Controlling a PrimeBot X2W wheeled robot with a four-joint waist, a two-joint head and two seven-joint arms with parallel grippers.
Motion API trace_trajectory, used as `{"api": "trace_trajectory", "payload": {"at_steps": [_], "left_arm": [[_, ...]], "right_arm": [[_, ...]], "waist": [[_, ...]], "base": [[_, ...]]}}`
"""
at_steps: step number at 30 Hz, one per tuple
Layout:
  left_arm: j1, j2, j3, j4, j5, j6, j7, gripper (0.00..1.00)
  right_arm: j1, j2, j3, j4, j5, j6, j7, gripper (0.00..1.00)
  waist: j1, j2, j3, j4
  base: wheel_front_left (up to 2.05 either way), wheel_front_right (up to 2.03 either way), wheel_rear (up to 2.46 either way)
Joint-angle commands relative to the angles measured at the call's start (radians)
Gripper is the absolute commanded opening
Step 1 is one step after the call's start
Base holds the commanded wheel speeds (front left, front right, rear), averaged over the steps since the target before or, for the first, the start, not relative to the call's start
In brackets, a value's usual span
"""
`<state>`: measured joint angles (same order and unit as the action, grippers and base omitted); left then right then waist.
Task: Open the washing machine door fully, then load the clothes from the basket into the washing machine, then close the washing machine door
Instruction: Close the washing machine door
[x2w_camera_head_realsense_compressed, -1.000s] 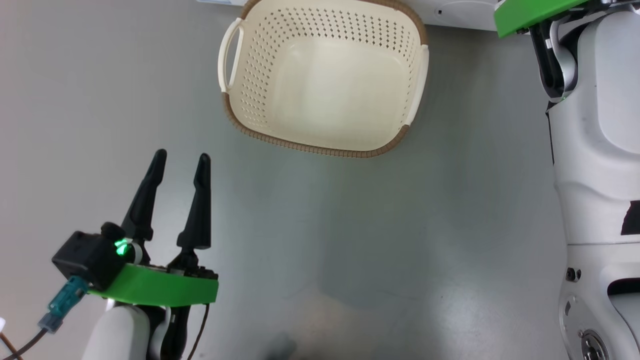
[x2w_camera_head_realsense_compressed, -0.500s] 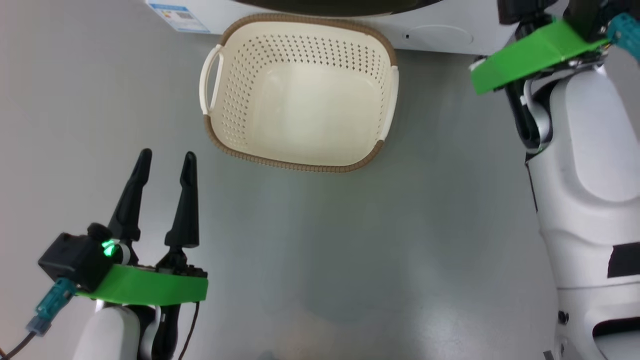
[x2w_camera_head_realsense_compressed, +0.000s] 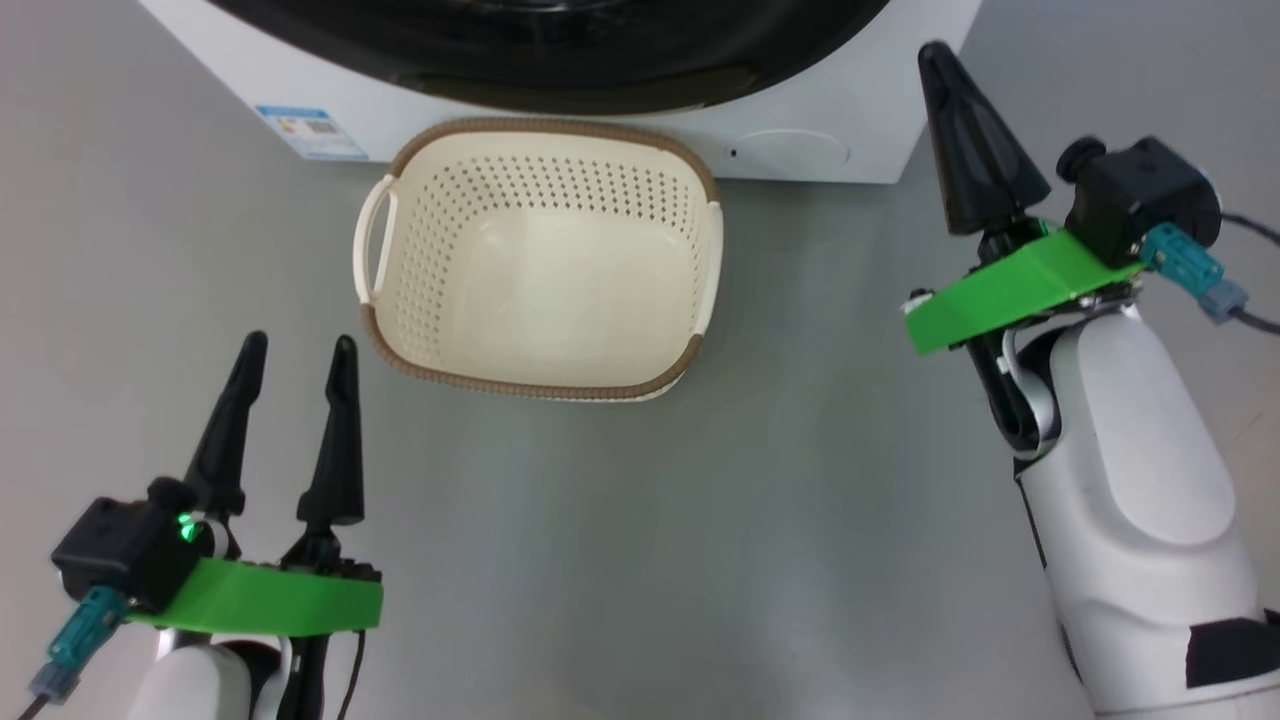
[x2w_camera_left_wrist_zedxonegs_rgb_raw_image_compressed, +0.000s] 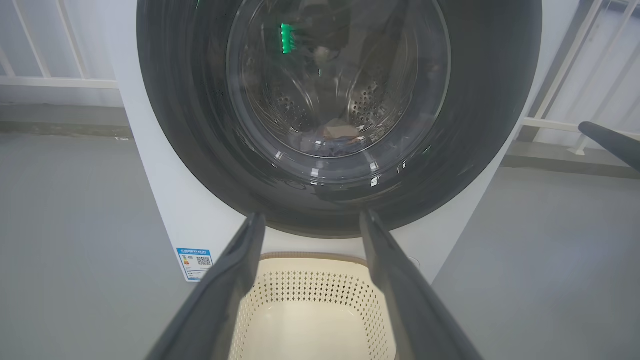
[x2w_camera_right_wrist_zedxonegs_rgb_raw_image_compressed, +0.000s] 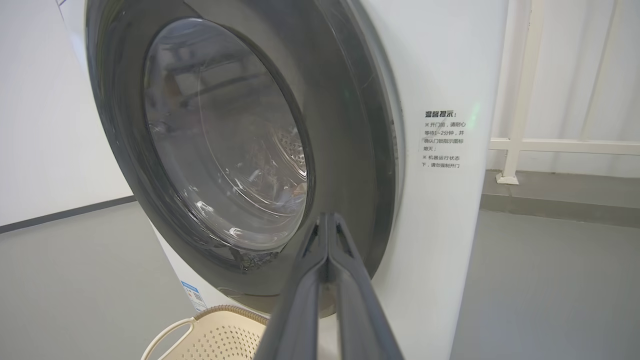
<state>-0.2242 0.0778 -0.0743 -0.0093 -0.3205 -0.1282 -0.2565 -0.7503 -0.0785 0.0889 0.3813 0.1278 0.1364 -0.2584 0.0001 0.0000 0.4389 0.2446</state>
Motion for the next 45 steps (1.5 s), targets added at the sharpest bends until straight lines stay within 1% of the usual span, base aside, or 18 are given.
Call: {"api": "trace_trajectory", "payload": {"at_steps": [1, 17, 18, 19, 21, 22, 23, 24, 25, 38, 45], "left_arm": [[0.022, 0.031, 0.047, -0.023, 0.012, -0.003, -0.005, 1.0], [0.113, 0.033, 0.101, -0.002, 0.051, -0.003, -0.005, 1.0], [0.119, 0.032, 0.103, -0.001, 0.054, -0.003, -0.005, 1.0], [0.126, 0.031, 0.105, 0.001, 0.057, -0.003, -0.005, 1.0], [0.138, 0.029, 0.109, 0.004, 0.063, -0.003, -0.005, 1.0], [0.144, 0.028, 0.11, 0.004, 0.065, -0.003, -0.005, 1.0], [0.15, 0.027, 0.113, 0.005, 0.067, -0.003, -0.005, 1.0], [0.156, 0.026, 0.116, 0.008, 0.07, -0.003, -0.005, 1.0], [0.162, 0.025, 0.119, 0.01, 0.072, -0.003, -0.005, 1.0], [0.225, 0.009, 0.156, 0.02, 0.1, -0.003, -0.005, 1.0], [0.246, -0.004, 0.192, 0.022, 0.113, -0.002, -0.005, 1.0]], "right_arm": [[0.045, 0.028, 0.027, -0.039, 0.019, -0.006, -0.003, 0.0], [0.231, 0.028, 0.036, -0.094, 0.065, -0.006, -0.003, 0.0], [0.242, 0.028, 0.038, -0.096, 0.065, -0.006, -0.003, 0.09], [0.253, 0.028, 0.041, -0.097, 0.066, -0.006, -0.003, 0.22], [0.278, 0.028, 0.042, -0.099, 0.07, -0.006, -0.003, 0.41], [0.291, 0.028, 0.043, -0.102, 0.073, -0.006, -0.003, 0.49], [0.304, 0.028, 0.042, -0.105, 0.075, -0.006, -0.003, 0.7], [0.319, 0.028, 0.039, -0.108, 0.079, -0.006, -0.003, 0.94], [0.332, 0.028, 0.039, -0.112, 0.081, -0.006, -0.003, 1.0], [0.477, 0.028, 0.018, -0.173, 0.091, -0.006, -0.003, 1.0], [0.519, 0.028, 0.0, -0.197, 0.076, -0.006, -0.003, 1.0]], "waist": [[-0.0001, 0.0, -0.048, -0.042], [-0.0001, 0.0, -0.199, -0.141], [-0.0001, 0.0, -0.209, -0.147], [-0.0001, 0.0, -0.218, -0.153], [-0.0001, 0.0, -0.238, -0.165], [-0.0001, 0.0, -0.247, -0.17], [-0.0001, 0.0, -0.256, -0.175], [-0.0001, 0.0, -0.267, -0.179], [-0.0001, 0.0, -0.275, -0.183], [-0.0001, 0.0, -0.334, -0.215], [-0.0001, 0.0, -0.35, -0.225]], "base": [[0.0, 0.0, 0.0], [0.0, 0.0, 0.0], [0.0, 0.0, 0.0], [0.0, 0.0, 0.0], [0.0, 0.0, 0.0], [0.0, 0.0, 0.0], [0.0, 0.0, 0.0], [0.0, 0.0, 0.0], [0.0, 0.0, 0.0], [0.0, 0.0, 0.0], [0.0, 0.0, 0.0]]}}
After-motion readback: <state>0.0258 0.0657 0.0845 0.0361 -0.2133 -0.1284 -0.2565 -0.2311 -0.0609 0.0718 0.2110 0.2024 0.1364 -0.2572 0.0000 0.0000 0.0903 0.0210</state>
